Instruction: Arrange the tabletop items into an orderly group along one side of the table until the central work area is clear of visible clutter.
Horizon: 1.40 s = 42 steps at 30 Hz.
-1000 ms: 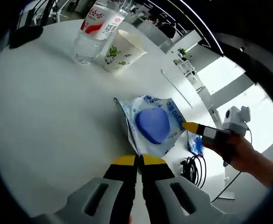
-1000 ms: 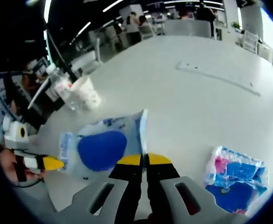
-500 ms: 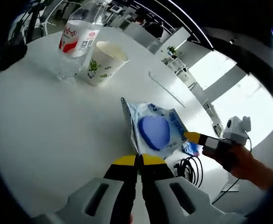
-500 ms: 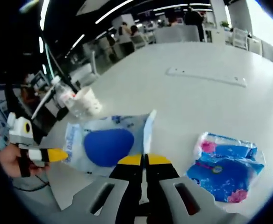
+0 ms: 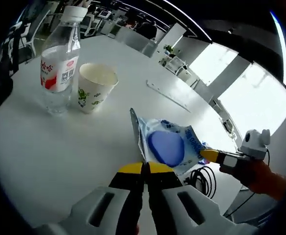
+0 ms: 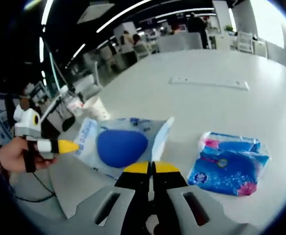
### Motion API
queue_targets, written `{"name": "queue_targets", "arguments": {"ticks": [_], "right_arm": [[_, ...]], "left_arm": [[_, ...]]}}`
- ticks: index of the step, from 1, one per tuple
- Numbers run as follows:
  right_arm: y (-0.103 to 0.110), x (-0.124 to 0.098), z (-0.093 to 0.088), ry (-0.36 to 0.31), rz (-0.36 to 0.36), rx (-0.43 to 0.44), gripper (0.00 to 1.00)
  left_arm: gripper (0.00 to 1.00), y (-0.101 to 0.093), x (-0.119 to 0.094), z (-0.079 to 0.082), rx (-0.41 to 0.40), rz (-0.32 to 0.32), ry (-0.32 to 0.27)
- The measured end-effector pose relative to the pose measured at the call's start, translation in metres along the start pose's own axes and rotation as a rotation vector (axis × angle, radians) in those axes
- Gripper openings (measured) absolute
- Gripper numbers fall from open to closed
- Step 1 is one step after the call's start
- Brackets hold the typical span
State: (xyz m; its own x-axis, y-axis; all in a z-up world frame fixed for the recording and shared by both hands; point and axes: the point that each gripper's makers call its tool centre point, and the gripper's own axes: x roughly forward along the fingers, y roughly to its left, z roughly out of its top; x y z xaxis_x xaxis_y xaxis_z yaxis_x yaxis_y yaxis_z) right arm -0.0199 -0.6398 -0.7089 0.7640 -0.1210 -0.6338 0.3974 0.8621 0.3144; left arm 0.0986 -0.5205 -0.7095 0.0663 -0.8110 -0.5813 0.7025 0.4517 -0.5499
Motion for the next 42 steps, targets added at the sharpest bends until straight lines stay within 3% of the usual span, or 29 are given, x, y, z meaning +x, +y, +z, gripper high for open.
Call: {"name": "queue_targets", "arguments": {"ticks": [17,34,42], "right_arm": [[-0.008,-0.003,-0.002,-0.024,-0.017,0.037,0.0],[-0.02,0.006,0.014,-0.048,-0.042,0.056,0.0],[-0.031,0.018,-0.002,-0.018,-0.075,0.104,0.0]], "left_arm": [[0.0,-0.009,0.01,0.024,0.067,-0.018,0.005],[0.0,-0.013,0.035,0.042,0.092,-0.027,0.008],[0.0,-0.002,0.051,0.03,0.078,-0.007,0.047]]}}
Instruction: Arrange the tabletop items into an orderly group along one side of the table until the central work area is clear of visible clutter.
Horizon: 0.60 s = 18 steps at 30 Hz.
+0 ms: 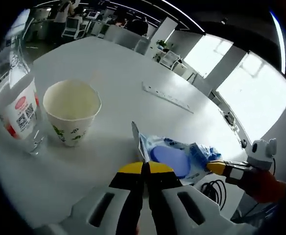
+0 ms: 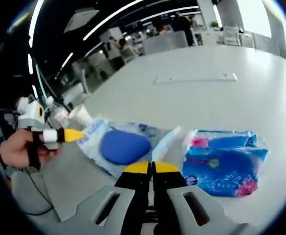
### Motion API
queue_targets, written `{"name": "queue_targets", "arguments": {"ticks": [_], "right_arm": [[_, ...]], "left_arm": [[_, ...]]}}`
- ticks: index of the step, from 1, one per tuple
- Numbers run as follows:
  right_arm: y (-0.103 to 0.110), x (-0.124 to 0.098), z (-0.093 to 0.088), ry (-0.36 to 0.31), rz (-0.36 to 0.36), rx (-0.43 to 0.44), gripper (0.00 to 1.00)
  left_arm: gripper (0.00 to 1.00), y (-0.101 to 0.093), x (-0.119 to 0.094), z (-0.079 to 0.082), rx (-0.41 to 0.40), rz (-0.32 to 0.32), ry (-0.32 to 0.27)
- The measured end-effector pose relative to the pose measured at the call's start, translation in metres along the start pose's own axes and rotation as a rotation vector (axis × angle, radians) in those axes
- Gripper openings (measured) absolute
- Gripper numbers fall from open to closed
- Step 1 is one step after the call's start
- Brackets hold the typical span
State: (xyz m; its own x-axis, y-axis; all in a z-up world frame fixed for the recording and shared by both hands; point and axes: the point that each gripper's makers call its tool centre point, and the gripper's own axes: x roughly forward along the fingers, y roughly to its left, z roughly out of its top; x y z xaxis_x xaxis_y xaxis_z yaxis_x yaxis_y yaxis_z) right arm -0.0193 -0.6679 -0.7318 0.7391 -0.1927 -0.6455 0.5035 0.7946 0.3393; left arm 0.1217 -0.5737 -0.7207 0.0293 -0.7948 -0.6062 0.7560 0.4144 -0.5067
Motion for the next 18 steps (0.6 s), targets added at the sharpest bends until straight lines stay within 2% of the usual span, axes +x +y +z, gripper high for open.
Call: {"name": "queue_targets", "arguments": {"ticks": [7,18], "right_arm": [[-0.007,0.006,-0.003,0.002,-0.027,0.009,0.0],[-0.017,0.007,-0.004,0.005,-0.078,0.018,0.03]], "left_arm": [[0.0,0.008,0.007,-0.011,-0.032,0.022,0.025],[0.0,0.016,0.012,-0.012,-0.051,0.053,0.038]]}}
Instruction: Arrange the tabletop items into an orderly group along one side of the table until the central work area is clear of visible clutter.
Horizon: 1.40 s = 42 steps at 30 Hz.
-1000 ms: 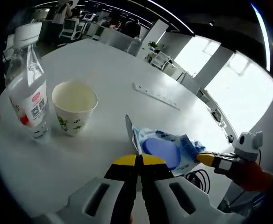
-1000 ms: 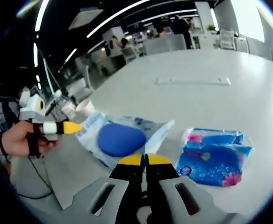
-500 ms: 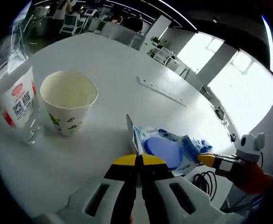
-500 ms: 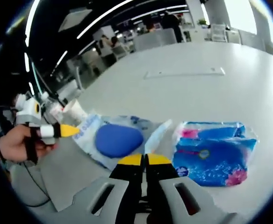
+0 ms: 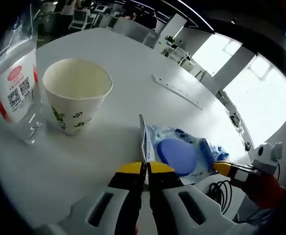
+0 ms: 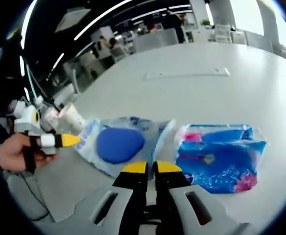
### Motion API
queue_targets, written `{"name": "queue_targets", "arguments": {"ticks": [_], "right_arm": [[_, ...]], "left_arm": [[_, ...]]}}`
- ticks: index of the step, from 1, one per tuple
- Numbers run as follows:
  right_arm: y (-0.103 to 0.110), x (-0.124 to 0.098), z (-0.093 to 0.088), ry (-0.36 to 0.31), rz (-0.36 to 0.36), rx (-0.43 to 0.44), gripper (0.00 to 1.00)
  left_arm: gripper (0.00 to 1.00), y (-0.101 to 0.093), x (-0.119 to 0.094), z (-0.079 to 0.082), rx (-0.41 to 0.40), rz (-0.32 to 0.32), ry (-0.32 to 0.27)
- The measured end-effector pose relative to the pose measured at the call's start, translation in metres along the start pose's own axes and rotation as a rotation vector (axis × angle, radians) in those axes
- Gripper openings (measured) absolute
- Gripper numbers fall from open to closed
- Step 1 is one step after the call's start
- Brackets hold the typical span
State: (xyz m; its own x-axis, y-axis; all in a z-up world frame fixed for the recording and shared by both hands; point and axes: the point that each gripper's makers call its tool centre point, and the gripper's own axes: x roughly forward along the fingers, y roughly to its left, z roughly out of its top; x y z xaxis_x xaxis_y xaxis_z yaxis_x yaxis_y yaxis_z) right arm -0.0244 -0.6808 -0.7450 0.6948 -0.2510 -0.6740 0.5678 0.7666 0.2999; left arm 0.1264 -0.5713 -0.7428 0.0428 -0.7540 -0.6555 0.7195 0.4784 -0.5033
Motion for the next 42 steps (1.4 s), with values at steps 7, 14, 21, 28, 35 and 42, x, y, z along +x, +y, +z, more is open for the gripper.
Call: {"name": "queue_targets", "arguments": {"ticks": [7,14,21,28,35,42], "right_arm": [[-0.002,-0.003,0.0,-0.001,-0.009,-0.015,0.11],[0.003,-0.009,-0.003,-0.002,-0.008,-0.036,0.11],[0.002,-0.02,-0.006,-0.011,-0.021,-0.031,0.1],[0.004,-0.032,-0.014,-0.023,-0.034,-0.024,0.1],[0.009,-0.045,-0.027,-0.03,-0.039,-0.024,0.1],[0.018,-0.052,-0.034,-0.038,-0.04,-0.016,0.1]], "left_arm": [[0.04,0.009,-0.004,-0.003,-0.059,0.003,0.006],[0.08,0.014,-0.012,-0.005,-0.063,0.005,0.003],[0.1,0.022,-0.025,-0.016,-0.057,0.012,0.011],[0.1,0.026,-0.041,-0.034,-0.052,0.012,0.02],[0.09,0.032,-0.058,-0.043,-0.039,0.008,0.012],[0.1,0.038,-0.073,-0.053,0.015,0.007,0.022]]}}
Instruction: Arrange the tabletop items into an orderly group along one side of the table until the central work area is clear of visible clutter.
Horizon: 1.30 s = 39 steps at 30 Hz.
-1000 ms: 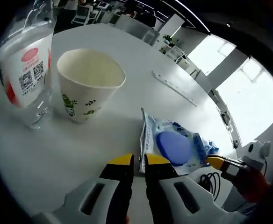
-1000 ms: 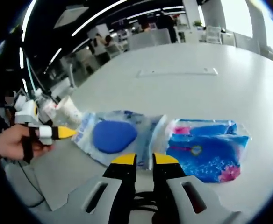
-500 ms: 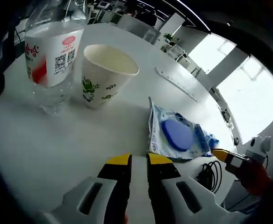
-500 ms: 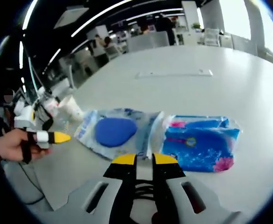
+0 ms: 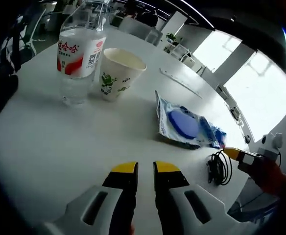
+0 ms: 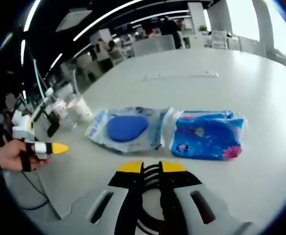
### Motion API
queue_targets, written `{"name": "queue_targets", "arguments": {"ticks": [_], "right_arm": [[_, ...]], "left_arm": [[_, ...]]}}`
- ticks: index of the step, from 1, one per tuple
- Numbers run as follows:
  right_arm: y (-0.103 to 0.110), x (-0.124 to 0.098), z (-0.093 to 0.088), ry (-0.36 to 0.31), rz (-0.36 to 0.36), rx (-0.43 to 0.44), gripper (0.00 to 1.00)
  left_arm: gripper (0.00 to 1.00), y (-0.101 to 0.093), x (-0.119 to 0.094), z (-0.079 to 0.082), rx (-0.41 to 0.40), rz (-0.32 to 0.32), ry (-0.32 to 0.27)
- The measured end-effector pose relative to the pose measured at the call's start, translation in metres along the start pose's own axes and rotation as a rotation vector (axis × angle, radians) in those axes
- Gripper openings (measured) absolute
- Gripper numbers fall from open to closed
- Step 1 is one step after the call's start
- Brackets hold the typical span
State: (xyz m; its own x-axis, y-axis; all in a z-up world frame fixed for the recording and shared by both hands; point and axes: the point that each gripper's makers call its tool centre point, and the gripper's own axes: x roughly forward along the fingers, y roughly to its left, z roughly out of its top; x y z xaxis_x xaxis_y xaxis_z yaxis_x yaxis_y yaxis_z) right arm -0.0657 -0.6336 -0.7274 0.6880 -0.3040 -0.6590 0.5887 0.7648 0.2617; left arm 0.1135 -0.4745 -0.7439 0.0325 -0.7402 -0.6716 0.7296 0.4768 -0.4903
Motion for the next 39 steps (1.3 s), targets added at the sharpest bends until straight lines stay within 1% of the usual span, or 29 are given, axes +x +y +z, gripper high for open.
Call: {"name": "queue_targets", "arguments": {"ticks": [4,12,15,19,23,26,31,39], "right_arm": [[0.004,-0.004,-0.004,-0.001,-0.001,0.004,0.1],[0.011,-0.009,-0.011,0.007,0.004,-0.004,0.1],[0.014,-0.009,-0.012,0.011,0.009,-0.014,0.1],[0.022,-0.006,-0.012,0.017,0.025,-0.028,0.1],[0.036,0.0,-0.005,0.019,0.05,-0.049,0.1],[0.047,0.007,0.001,0.022,0.073,-0.073,0.11],[0.069,0.018,0.01,0.032,0.113,-0.118,0.12],[0.112,0.042,0.029,0.047,0.193,-0.213,0.13]], "left_arm": [[0.1,0.008,-0.009,-0.006,0.007,0.003,-0.002],[0.1,0.016,-0.027,-0.013,0.028,0.003,-0.008],[0.1,0.017,-0.034,-0.017,0.027,0.003,-0.012],[0.1,0.021,-0.043,-0.022,0.042,0.009,-0.015],[0.1,0.027,-0.051,-0.027,0.064,0.016,-0.015],[0.11,0.027,-0.056,-0.028,0.106,0.014,-0.012],[0.13,0.027,-0.064,-0.025,0.151,0.01,-0.018],[0.16,0.03,-0.075,-0.026,0.189,0.016,-0.025]]}}
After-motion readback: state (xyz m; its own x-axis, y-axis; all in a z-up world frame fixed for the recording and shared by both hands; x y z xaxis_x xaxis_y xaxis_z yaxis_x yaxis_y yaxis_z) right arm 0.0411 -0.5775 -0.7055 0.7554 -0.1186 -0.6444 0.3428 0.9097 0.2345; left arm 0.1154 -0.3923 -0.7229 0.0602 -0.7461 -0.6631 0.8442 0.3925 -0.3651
